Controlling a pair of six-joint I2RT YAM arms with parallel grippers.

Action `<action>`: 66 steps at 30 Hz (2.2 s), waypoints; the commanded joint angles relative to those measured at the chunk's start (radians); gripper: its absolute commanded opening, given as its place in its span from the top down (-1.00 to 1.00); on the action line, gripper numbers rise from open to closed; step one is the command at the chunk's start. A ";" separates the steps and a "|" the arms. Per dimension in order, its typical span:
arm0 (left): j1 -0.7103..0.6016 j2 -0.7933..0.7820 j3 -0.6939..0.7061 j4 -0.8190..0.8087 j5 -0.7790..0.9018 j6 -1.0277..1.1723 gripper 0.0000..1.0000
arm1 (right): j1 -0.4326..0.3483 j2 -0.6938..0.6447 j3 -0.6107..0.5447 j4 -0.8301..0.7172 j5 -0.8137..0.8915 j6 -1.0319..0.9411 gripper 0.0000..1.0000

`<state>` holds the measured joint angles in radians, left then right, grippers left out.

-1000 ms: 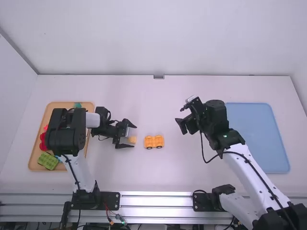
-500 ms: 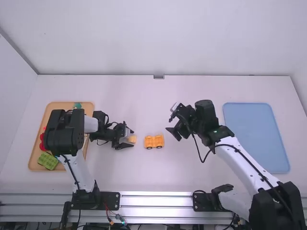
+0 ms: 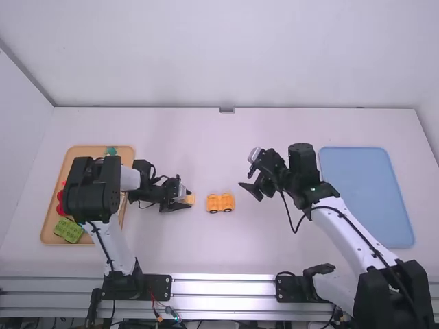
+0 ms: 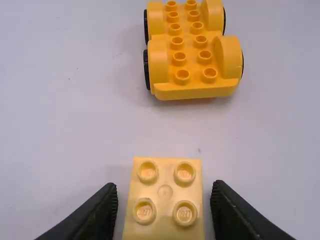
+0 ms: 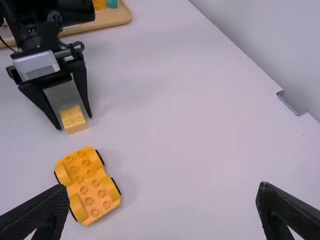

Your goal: Assemble lego blocks to make yellow taxi

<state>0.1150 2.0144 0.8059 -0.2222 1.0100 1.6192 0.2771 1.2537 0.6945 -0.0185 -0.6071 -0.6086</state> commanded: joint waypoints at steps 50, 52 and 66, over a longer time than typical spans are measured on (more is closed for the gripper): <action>-0.340 -0.279 -0.019 0.080 -0.137 -0.557 0.96 | 0.100 0.840 -0.026 0.684 -0.422 -0.228 -0.97; -0.344 -0.280 -0.030 0.099 -0.132 -0.557 0.96 | 0.111 0.848 -0.021 0.685 -0.413 -0.229 -0.97; -0.344 -0.381 -0.201 0.367 -0.129 -0.663 0.90 | 0.128 0.852 -0.034 0.682 -0.334 -0.229 -0.55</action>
<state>-0.2230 1.6634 0.6205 0.1444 0.8547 0.9680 0.4107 2.0922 0.6617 0.6685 -0.9394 -0.8413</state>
